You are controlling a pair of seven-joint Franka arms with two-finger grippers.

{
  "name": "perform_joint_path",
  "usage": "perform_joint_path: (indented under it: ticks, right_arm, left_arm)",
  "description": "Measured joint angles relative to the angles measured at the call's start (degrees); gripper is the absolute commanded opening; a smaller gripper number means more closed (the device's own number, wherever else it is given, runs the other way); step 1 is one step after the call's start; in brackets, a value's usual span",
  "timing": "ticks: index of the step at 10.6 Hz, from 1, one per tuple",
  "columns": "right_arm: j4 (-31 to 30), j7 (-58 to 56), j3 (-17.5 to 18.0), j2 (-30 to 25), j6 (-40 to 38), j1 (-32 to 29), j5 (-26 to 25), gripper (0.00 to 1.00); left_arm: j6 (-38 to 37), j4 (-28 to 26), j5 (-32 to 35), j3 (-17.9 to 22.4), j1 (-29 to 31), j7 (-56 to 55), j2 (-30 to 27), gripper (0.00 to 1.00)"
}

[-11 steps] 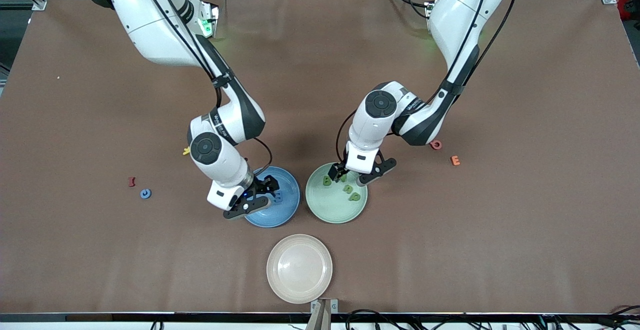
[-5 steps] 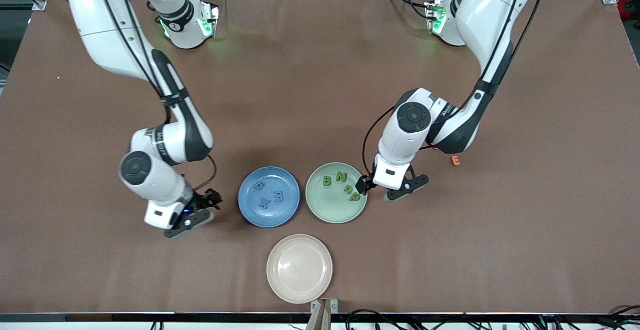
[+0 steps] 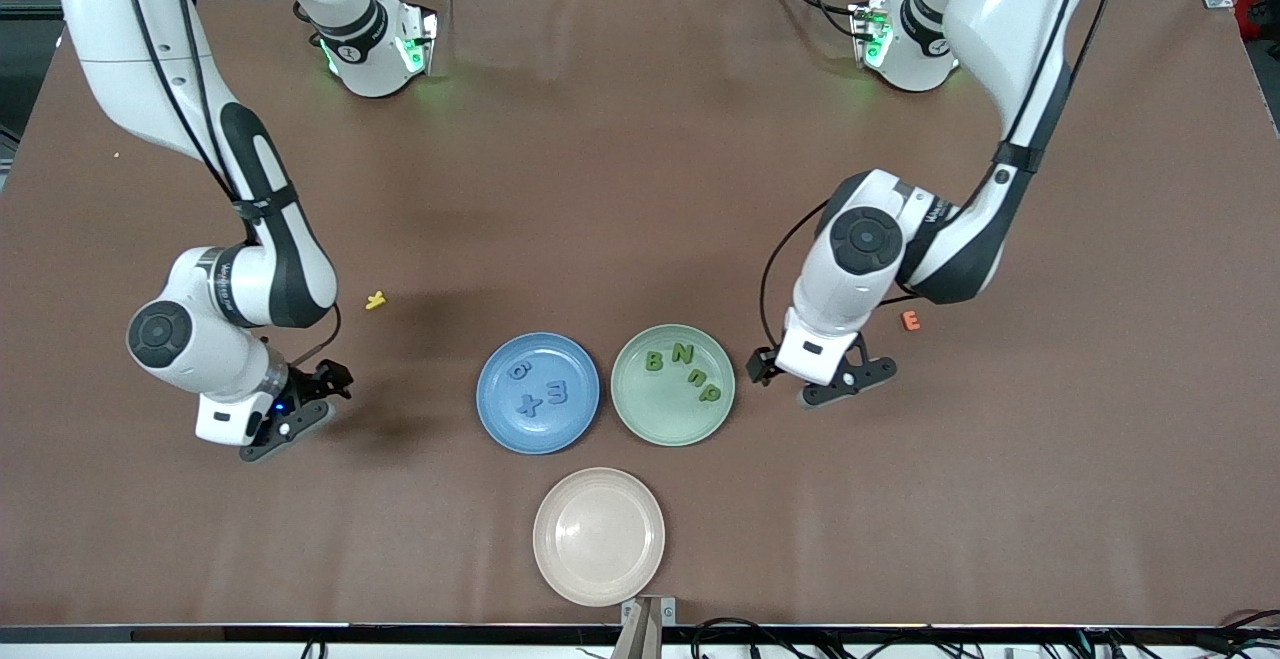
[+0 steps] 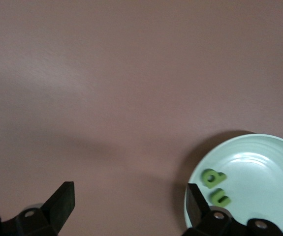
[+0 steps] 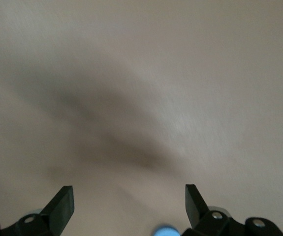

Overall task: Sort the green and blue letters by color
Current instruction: 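Grasp the other blue e with the right gripper while the left moves aside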

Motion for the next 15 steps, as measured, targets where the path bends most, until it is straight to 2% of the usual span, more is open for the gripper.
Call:
perform_joint_path:
  ticks: [2, 4, 8, 12, 15]
  right_arm:
    - [-3.7, -3.3, -0.1, -1.9, 0.0, -2.7, 0.0, 1.0]
    - [-6.7, -4.8, -0.1, -3.1, 0.0, -4.6, 0.0, 1.0]
    - [-9.5, -5.0, 0.0, -3.2, 0.7, -5.2, 0.0, 1.0]
    - [-11.3, -5.0, 0.0, -3.1, 4.0, -5.5, 0.0, 1.0]
    - [-11.4, -5.1, 0.0, -2.9, 4.7, -5.6, 0.0, 1.0]
  left_arm:
    - [-3.7, 0.6, 0.0, -0.1, 2.1, 4.4, -1.5, 1.0]
    - [-10.1, 3.4, 0.0, -0.2, 3.2, 8.1, -2.9, 1.0]
    - [-20.3, 7.6, -1.0, -0.4, 6.1, 17.5, -5.0, 1.0]
    - [-28.6, 7.6, -2.8, -0.5, 11.7, 26.5, -8.7, 1.0]
    - [-29.9, 3.6, -7.4, -0.5, 14.7, 27.9, -11.2, 1.0]
